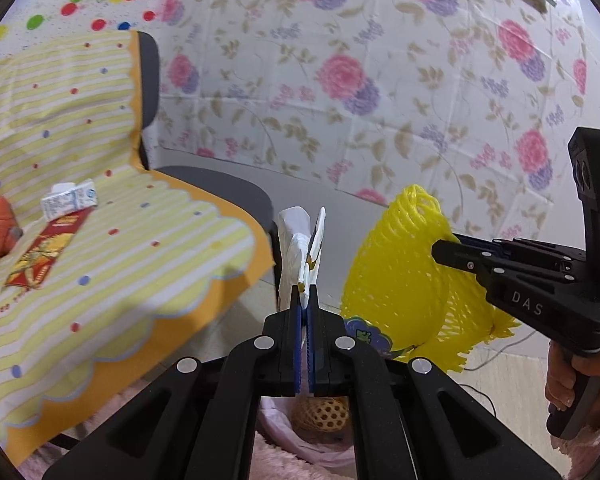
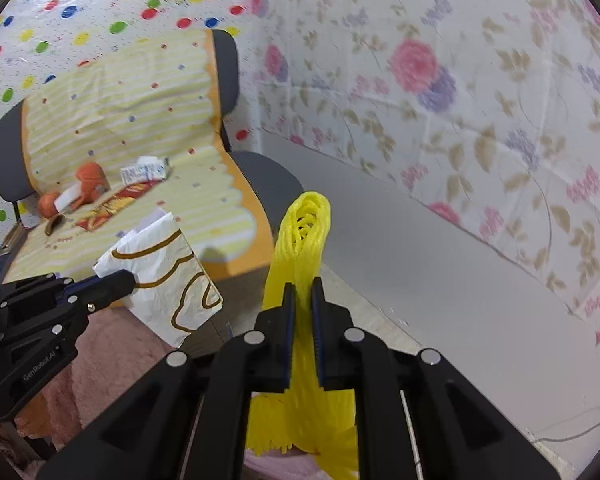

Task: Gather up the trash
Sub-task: 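Carry the tissue and mesh net to the pink bin and open both tools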

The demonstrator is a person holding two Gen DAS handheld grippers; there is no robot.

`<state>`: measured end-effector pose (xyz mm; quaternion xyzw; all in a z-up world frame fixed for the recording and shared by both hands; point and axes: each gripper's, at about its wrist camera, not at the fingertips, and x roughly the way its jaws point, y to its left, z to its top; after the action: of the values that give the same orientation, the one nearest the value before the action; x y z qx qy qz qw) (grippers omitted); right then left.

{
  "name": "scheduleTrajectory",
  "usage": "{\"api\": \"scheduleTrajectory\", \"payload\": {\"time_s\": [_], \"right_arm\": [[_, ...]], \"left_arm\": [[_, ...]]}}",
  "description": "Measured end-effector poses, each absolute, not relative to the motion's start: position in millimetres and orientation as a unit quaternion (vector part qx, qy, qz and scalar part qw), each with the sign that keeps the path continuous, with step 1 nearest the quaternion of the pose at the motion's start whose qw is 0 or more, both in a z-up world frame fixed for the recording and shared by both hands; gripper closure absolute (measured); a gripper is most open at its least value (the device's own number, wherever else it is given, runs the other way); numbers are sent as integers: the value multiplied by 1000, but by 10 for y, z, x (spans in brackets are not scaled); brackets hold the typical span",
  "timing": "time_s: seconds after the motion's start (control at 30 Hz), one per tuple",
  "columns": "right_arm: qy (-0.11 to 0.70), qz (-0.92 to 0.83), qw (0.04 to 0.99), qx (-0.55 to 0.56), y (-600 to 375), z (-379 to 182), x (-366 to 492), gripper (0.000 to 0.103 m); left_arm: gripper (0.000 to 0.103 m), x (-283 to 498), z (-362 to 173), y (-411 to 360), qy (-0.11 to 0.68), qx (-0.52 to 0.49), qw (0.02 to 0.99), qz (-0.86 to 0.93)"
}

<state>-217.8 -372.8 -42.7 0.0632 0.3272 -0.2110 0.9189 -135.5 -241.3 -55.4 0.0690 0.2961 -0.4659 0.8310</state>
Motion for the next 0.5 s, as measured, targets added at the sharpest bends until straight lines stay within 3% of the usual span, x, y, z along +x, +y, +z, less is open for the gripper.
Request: {"api": "scheduleTrajectory", "payload": {"time_s": [0.4, 0.43, 0.5], "right_arm": [[364, -239, 897, 75, -4007, -899, -2175, 93], [367, -237, 896, 80, -4033, -940, -2158, 92], [370, -235, 894, 87, -4076, -1003, -2125, 83]], "left_arm": [[99, -1283, -961, -2901, 353, 91, 795, -485], [97, -1267, -976, -2918, 357, 92, 793, -485], [83, -1236, -1009, -2960, 363, 91, 790, -486]]}}
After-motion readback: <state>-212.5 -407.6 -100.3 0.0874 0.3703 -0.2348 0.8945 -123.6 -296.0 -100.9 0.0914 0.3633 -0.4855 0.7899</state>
